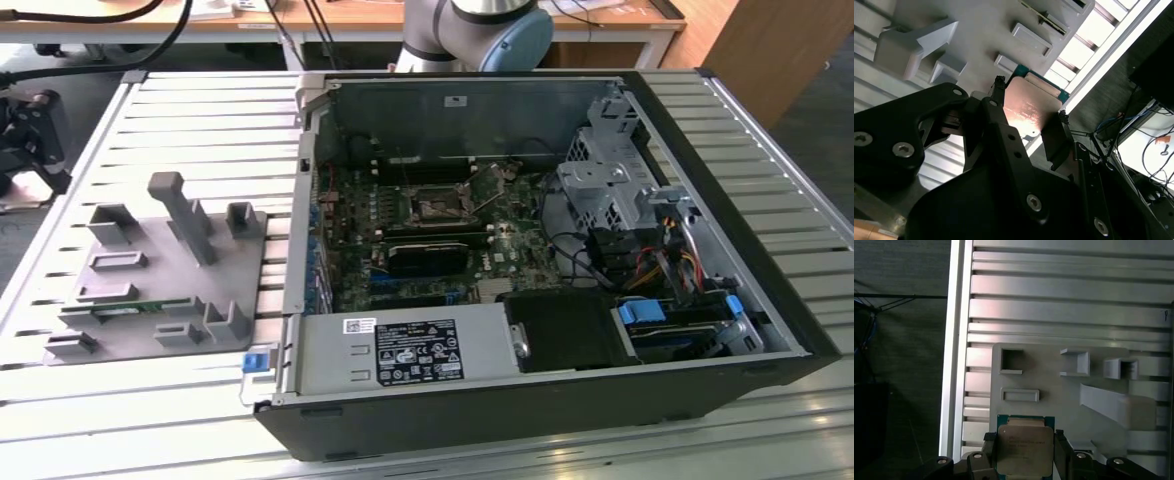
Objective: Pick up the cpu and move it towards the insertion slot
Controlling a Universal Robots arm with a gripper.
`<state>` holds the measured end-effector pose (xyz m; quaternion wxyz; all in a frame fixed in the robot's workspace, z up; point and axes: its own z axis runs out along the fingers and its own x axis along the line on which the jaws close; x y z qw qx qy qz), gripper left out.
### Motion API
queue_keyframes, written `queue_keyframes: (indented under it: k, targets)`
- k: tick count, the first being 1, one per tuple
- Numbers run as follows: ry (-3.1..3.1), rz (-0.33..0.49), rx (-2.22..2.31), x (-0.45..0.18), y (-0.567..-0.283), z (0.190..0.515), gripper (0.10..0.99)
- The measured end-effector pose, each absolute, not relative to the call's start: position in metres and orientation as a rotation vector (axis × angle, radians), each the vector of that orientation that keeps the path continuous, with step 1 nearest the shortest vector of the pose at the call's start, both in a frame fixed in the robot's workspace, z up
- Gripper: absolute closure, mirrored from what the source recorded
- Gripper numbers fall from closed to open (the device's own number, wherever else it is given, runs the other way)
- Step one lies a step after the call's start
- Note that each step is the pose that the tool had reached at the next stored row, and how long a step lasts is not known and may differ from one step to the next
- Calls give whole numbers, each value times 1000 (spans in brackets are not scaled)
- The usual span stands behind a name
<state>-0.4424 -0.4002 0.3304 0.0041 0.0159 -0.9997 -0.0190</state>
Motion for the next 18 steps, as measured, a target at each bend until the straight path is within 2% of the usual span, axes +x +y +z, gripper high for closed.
queue_keyframes:
  k: [18]
  targets:
    - [-3132,-60,50,-442,-400,342,541]
